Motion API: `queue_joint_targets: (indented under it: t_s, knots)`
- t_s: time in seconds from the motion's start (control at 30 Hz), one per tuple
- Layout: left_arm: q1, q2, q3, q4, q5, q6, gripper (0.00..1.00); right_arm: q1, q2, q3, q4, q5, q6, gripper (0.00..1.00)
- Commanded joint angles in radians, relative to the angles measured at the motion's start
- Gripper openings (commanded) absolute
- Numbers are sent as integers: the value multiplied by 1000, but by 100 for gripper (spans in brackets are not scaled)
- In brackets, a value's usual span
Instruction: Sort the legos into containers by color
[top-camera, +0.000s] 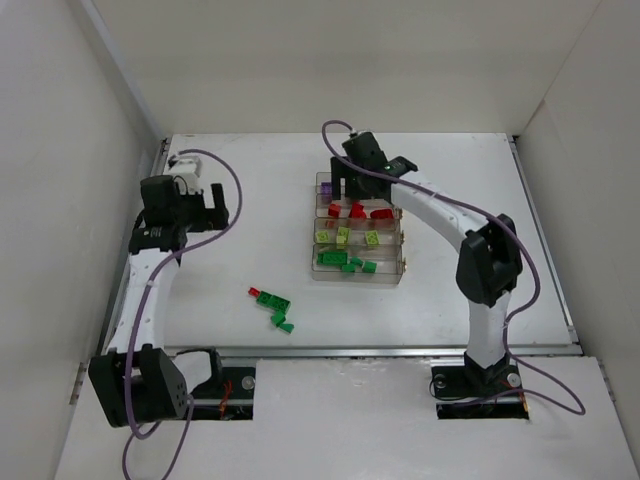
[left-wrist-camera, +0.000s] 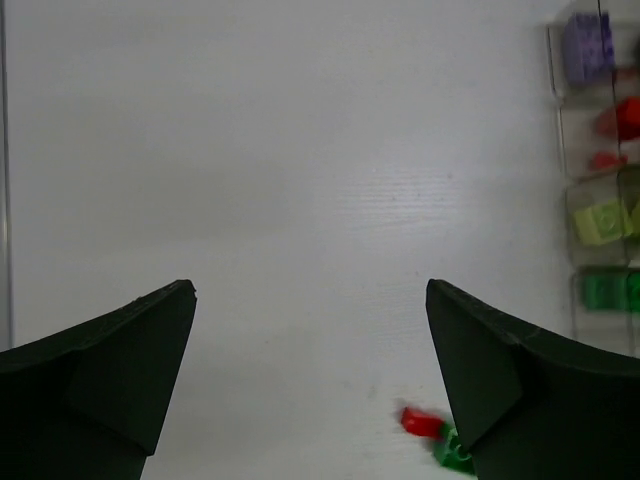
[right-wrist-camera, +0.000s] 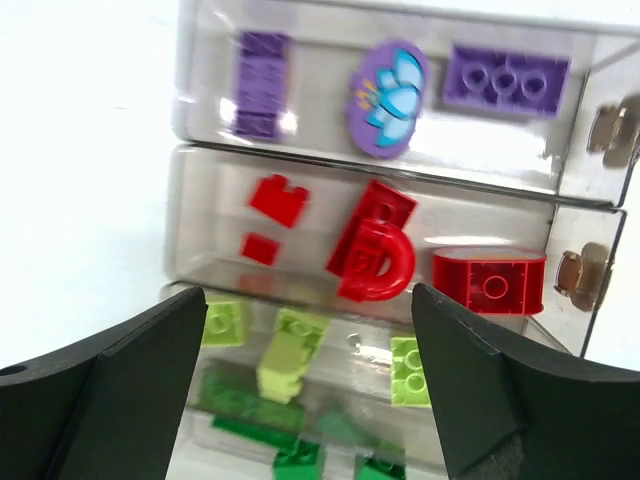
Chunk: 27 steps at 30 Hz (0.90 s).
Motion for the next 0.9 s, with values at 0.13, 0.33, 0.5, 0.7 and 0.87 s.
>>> queue_joint_targets:
  t_s: [0.13, 0.33, 0.5, 0.7, 0.87]
  knots:
    - [-154, -141, -86, -224, 142, 1020, 95, 62, -236, -40, 81, 6, -85, 89]
    - [-154, -351, -327, -403, 221, 1761, 94, 82, -444, -264, 111, -63, -60, 89]
    - [-154, -318, -374, -495, 267, 1992, 94, 94, -579, -421, 136, -74, -20, 89]
    - [-154, -155, -308, -659, 298, 2133, 91, 103, -697, -513, 145, -53, -1, 89]
    - [-203, -36, -289, -647, 285, 2130, 89, 103, -727, -547, 156, -53, 10, 89]
